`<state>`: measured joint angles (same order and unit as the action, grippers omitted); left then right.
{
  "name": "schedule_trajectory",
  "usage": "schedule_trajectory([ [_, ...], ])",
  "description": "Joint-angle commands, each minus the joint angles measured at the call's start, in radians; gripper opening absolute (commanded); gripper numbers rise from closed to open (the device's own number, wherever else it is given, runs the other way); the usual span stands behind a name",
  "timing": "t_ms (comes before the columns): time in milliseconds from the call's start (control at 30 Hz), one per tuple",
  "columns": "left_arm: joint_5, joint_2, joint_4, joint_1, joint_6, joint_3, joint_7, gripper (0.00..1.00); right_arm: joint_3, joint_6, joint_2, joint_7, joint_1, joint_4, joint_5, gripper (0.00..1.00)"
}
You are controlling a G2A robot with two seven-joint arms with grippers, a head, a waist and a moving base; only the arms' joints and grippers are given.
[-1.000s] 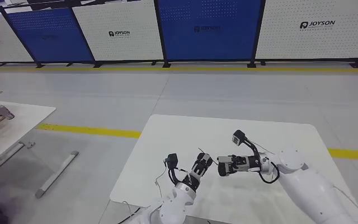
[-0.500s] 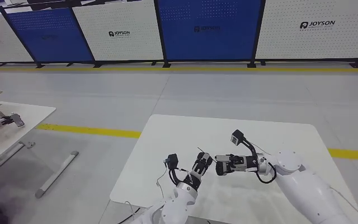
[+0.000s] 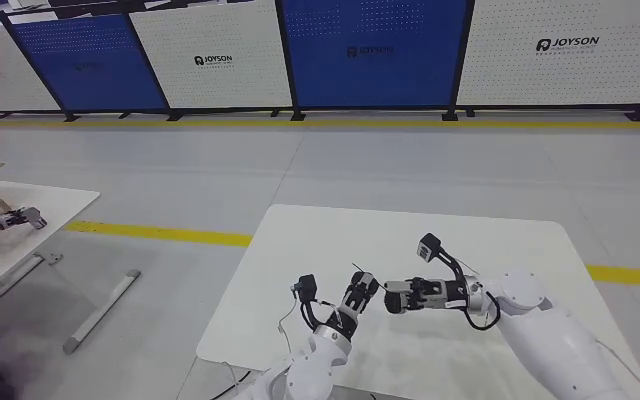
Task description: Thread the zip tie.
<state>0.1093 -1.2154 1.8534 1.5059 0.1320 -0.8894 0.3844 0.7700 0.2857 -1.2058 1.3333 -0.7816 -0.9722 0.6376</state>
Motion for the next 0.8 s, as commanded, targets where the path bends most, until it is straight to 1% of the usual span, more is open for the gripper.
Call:
schedule_trajectory([
  [0,-0.001,-0.002,0.000,0.002,-0.001,-0.003,-0.001,0.00,0.004,0.001,-0.001,0.007,0.000,0.005,0.002,0.09],
  [133,-0.009,-0.005,0.003,0.008,-0.004,-0.007,-0.005,0.00,0.009,-0.008,-0.004,0.012,0.001,0.014,0.002,0.08],
  [200,-0.014,-0.007,0.006,0.012,-0.007,-0.009,-0.004,0.00,0.012,-0.009,-0.006,0.015,0.001,0.017,0.004,0.02],
  [267,-0.020,-0.008,0.010,0.017,-0.009,-0.011,-0.006,0.00,0.014,-0.010,-0.008,0.017,0.002,0.022,0.005,0.02],
  [300,-0.023,-0.009,0.011,0.019,-0.010,-0.012,-0.006,0.00,0.014,-0.011,-0.009,0.018,0.003,0.024,0.005,0.00],
  [733,-0.057,-0.021,0.008,0.030,-0.016,-0.014,-0.018,0.00,0.022,-0.016,-0.022,0.034,0.008,0.048,0.002,0.00],
  [767,-0.057,-0.022,0.008,0.031,-0.016,-0.015,-0.019,0.20,0.023,-0.016,-0.023,0.034,0.008,0.049,0.001,0.00],
])
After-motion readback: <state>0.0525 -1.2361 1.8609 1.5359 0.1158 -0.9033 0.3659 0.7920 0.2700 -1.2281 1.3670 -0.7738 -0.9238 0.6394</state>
